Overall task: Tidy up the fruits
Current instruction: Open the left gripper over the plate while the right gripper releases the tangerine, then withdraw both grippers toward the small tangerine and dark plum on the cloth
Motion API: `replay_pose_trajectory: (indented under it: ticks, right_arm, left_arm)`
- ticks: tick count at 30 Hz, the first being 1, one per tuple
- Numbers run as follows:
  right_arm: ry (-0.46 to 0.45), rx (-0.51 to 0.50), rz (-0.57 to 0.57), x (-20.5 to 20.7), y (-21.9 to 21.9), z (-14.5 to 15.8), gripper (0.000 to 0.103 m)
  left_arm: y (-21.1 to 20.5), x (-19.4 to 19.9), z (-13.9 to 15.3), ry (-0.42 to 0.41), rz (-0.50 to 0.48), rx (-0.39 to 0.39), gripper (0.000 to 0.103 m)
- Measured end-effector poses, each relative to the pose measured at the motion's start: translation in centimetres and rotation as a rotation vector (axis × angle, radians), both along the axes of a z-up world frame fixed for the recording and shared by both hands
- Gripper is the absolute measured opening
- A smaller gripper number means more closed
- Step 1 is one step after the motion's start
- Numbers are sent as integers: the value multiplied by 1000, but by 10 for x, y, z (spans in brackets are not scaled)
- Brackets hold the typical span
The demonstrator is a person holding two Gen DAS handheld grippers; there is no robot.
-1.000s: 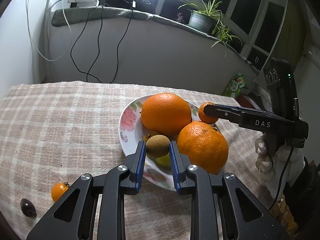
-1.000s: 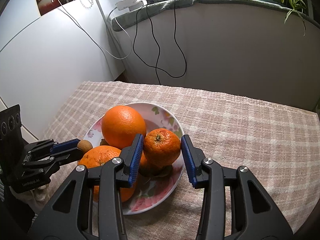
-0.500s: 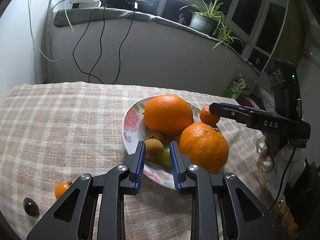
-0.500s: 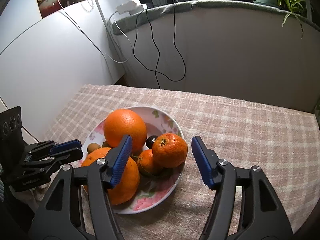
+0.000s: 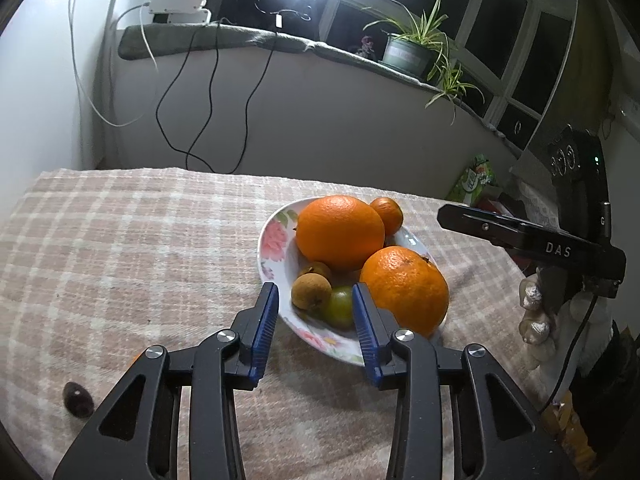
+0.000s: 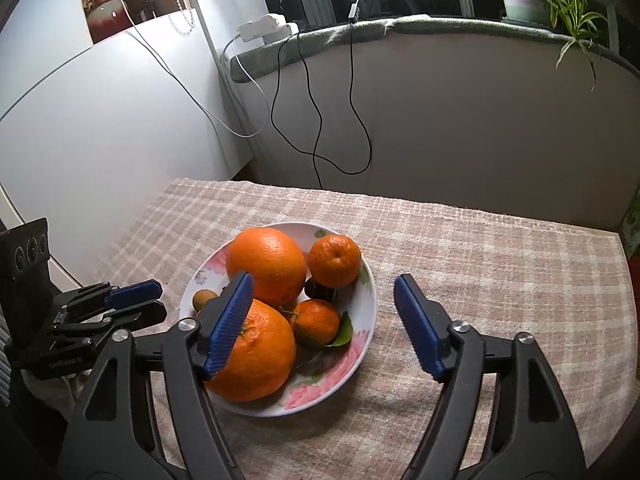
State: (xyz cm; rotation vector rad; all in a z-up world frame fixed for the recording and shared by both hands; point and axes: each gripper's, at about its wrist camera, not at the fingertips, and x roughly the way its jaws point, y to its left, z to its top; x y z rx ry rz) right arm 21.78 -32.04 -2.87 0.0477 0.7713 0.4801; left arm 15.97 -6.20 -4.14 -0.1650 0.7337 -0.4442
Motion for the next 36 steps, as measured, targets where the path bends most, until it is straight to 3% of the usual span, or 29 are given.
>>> replay_pose_trajectory:
  ticks: [12,19,29,36]
  right_arm:
    - [-47,-6,38,-31,15,18,85]
    - [-83,-5,106,-53,38,29,85]
    - [-117,1,256,-85,97,37,86]
    - [-106,-43,351,-99,146,21,85]
  left_arm:
    - [23,-21,7,-25,37,15,36]
    - [64,-31,6,-23,107,18,36]
    - [136,-45,-5,4,232,-18,36]
    - [141,-54,-18,28,210,-10,36]
